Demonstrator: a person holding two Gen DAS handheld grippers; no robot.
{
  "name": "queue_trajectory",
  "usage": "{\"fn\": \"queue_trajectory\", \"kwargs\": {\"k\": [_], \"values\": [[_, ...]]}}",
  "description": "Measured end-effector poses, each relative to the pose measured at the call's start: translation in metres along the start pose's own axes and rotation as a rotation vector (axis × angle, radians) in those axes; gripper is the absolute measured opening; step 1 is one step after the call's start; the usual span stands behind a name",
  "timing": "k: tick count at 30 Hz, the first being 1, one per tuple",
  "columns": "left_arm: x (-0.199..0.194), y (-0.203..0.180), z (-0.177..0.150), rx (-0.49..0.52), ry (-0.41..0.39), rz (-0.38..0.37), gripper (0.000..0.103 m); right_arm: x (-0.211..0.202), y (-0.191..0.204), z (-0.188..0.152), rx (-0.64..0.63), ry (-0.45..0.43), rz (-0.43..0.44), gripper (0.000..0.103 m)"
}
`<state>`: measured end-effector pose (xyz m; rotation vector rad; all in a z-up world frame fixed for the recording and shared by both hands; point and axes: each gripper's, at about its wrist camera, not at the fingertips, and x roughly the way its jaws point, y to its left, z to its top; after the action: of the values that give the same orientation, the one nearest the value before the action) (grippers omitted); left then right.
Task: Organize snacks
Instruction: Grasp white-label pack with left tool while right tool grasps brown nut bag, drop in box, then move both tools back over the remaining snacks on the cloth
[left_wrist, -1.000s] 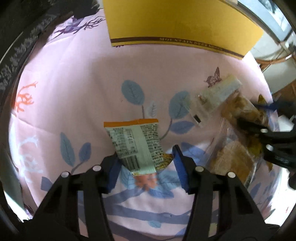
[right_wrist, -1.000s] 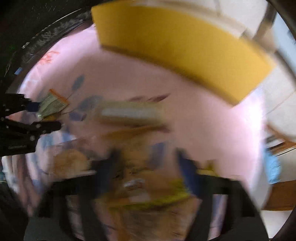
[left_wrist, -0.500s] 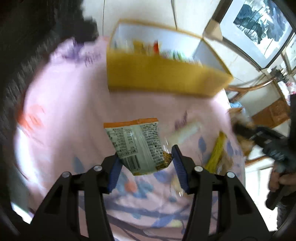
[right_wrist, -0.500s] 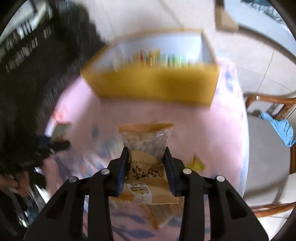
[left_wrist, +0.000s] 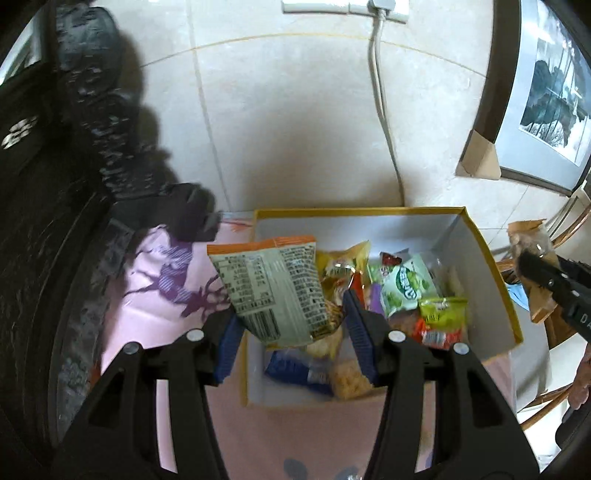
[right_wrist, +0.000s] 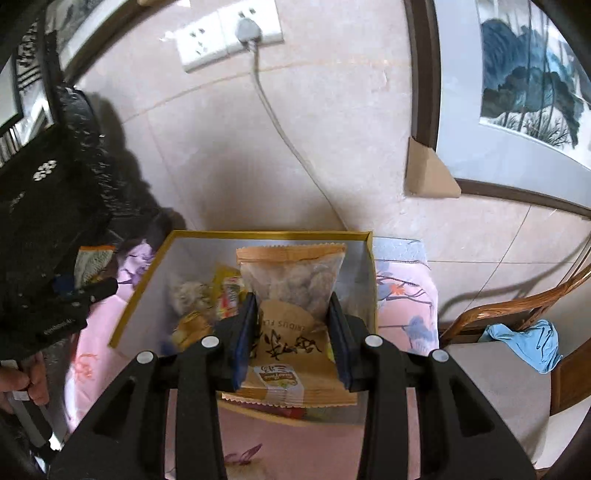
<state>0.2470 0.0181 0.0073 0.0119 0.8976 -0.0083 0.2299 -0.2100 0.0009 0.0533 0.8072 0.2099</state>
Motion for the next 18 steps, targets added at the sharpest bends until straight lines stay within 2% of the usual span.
{"fn": "queue_trajectory", "kwargs": {"k": [3, 4, 5, 6, 8, 11, 13, 15, 18], "values": [[0.022, -0.005, 0.003, 0.025, 0.014, -0.008, 0.055, 0.022, -0.004, 0.004, -0.011, 0.035, -0.018, 0.042], [0.028, -0.005, 0.003, 0.021, 0.017, -0.010, 0.067, 0.027, -0.002, 0.004, -0.020, 0.043, -0.023, 0.051], [0.033, -0.006, 0.005, 0.014, 0.024, -0.010, 0.099, 0.034, -0.001, 0.004, -0.038, 0.055, -0.054, 0.089], [0.039, -0.006, 0.004, 0.003, 0.038, -0.001, 0.101, 0.038, 0.000, 0.005, -0.048, 0.058, -0.090, 0.102], [0.042, -0.004, 0.000, 0.000, 0.027, 0.038, 0.101, 0.038, 0.002, 0.003, -0.057, 0.034, -0.133, 0.102], [0.038, -0.001, -0.016, 0.013, 0.042, 0.104, 0.101, 0.031, 0.005, -0.004, -0.079, 0.073, -0.127, 0.102], [0.025, 0.005, -0.037, 0.025, 0.041, 0.104, 0.101, 0.021, 0.009, -0.016, -0.075, 0.091, -0.108, 0.102], [0.011, 0.011, -0.061, 0.054, 0.047, 0.140, 0.101, 0.011, 0.020, -0.041, -0.104, 0.140, -0.047, 0.102], [-0.019, 0.025, -0.112, 0.090, 0.077, 0.191, 0.101, 0.001, 0.052, -0.084, -0.293, 0.192, 0.086, 0.102]]}}
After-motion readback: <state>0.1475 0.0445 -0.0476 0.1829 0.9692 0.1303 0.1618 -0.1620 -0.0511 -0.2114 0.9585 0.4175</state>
